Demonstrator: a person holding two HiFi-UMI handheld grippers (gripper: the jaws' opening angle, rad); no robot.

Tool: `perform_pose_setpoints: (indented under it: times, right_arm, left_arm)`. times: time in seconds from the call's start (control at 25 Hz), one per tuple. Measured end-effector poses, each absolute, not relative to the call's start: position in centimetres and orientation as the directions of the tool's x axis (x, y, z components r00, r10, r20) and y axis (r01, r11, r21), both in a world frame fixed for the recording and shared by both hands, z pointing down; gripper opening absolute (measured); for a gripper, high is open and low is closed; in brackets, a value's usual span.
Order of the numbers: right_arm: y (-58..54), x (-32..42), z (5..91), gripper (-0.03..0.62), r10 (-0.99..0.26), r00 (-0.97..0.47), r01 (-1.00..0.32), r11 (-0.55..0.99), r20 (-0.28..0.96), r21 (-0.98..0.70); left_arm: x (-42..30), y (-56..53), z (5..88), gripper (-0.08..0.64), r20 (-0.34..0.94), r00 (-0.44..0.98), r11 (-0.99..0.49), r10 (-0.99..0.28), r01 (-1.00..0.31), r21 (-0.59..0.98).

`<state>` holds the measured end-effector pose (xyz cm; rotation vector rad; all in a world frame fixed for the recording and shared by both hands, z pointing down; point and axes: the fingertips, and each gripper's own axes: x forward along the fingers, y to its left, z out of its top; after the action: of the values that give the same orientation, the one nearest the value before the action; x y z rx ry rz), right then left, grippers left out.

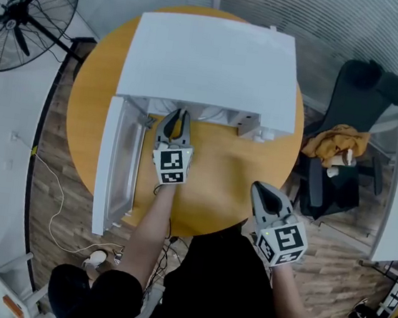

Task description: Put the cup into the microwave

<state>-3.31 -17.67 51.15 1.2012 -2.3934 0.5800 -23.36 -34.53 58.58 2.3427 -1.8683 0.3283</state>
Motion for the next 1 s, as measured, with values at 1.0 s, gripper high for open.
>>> perform_pose_setpoints:
  times: [1.0]
  right_arm:
    - [-17.2, -1.9, 51.2, 0.009, -0.668, -0.513, -0.844, 0.506, 0.538, -0.177]
  left_arm:
    - [-22.5, -39.6, 61.7, 0.046, 0.366, 0.225, -0.258, -0.903, -0.965, -0.043]
